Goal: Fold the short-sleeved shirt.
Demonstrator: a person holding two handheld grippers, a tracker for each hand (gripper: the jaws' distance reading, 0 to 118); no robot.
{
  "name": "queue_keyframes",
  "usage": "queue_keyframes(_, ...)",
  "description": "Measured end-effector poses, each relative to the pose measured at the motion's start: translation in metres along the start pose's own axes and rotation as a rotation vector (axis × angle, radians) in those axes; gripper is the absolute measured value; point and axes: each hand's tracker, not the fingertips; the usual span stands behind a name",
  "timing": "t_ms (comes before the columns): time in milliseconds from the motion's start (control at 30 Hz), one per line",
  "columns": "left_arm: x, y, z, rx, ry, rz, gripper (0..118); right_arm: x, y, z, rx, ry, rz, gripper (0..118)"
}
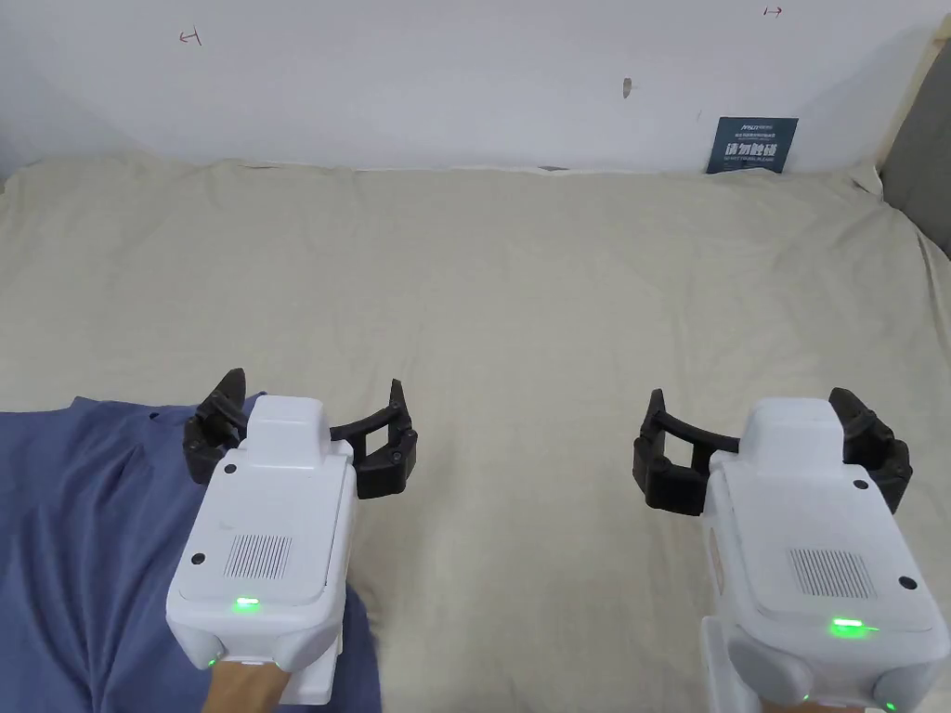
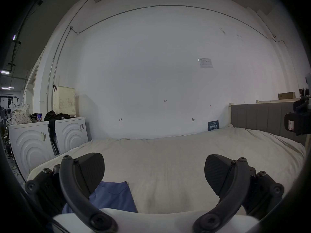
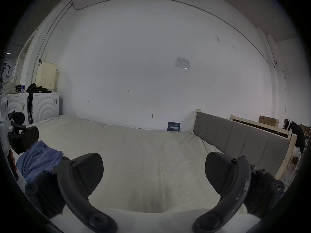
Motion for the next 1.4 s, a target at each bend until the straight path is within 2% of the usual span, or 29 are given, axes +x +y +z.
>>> queue_keyframes(467,0.000,0.002,0.000,-0.002,0.008,-0.003,117,0.001,0.004,0.001,0.001,0.016,-0.008,118)
queue_keyframes(500,0.000,0.003,0.001,-0.004,0.004,0.005,115,0.002,0.004,0.002,0.001,0.018,-0.010,115)
queue_keyframes(567,-0.001,0.004,0.002,-0.009,0.003,0.026,95,0.002,0.004,0.003,-0.008,0.020,-0.015,87)
queue_keyframes(600,-0.001,0.006,0.002,-0.018,-0.002,0.036,76,0.002,0.005,0.003,-0.016,0.021,-0.018,69)
queue_keyframes(633,-0.001,0.007,0.001,-0.035,-0.006,0.048,42,0.002,0.005,0.003,-0.027,0.023,-0.023,37)
queue_keyframes(667,-0.001,0.008,0.000,-0.044,-0.007,0.054,15,0.003,0.005,0.002,-0.035,0.020,-0.026,12)
queue_keyframes(700,-0.001,0.008,0.000,-0.044,0.000,0.054,1,0.003,0.004,0.002,-0.038,0.013,-0.030,3)
queue_keyframes(1000,-0.027,0.008,0.002,-0.060,0.038,0.093,0,-0.007,0.002,-0.009,-0.046,0.063,-0.030,1)
queue_keyframes(1200,-0.080,0.001,0.015,-0.086,0.176,0.094,0,-0.059,0.015,-0.024,-0.029,0.177,-0.026,1)
queue_keyframes(1400,-0.149,-0.007,0.045,-0.107,0.368,0.074,0,-0.130,0.027,-0.032,-0.001,0.370,-0.014,1)
